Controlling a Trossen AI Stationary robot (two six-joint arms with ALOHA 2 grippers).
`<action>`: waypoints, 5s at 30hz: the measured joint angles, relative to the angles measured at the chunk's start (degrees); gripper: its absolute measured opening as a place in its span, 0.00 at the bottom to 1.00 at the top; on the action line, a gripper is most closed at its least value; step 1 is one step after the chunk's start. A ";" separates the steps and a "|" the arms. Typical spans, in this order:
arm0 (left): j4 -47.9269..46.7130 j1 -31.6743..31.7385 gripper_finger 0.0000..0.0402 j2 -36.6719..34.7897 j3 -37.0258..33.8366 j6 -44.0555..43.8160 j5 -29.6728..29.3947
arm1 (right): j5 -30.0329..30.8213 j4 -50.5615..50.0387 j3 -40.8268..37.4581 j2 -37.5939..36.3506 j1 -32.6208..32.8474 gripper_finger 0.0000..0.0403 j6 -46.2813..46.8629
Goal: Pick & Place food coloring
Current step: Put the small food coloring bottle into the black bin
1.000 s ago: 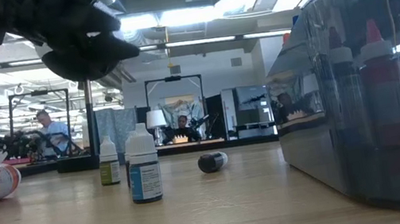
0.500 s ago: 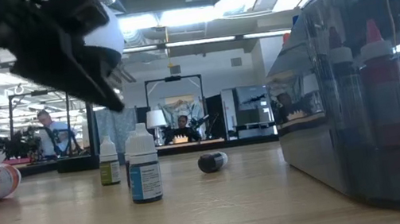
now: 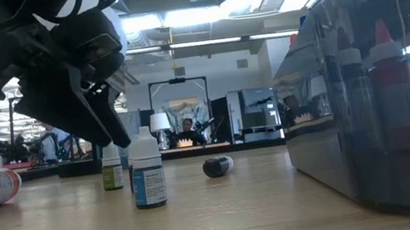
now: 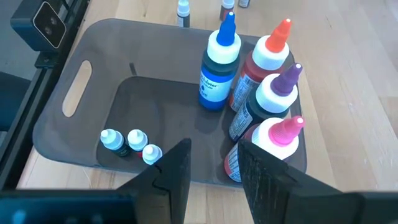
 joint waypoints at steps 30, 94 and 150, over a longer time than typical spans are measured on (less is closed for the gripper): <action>0.94 -2.06 0.24 3.42 0.02 -0.13 -3.43 | 0.02 0.00 0.00 0.00 0.00 0.33 -0.02; 1.66 -2.08 0.15 2.92 -0.02 -2.54 -1.35 | -1.95 9.28 1.73 20.46 -3.56 0.33 4.34; -13.18 -7.73 0.15 33.07 47.45 11.81 2.34 | -5.55 10.00 1.73 20.39 -6.19 0.33 1.89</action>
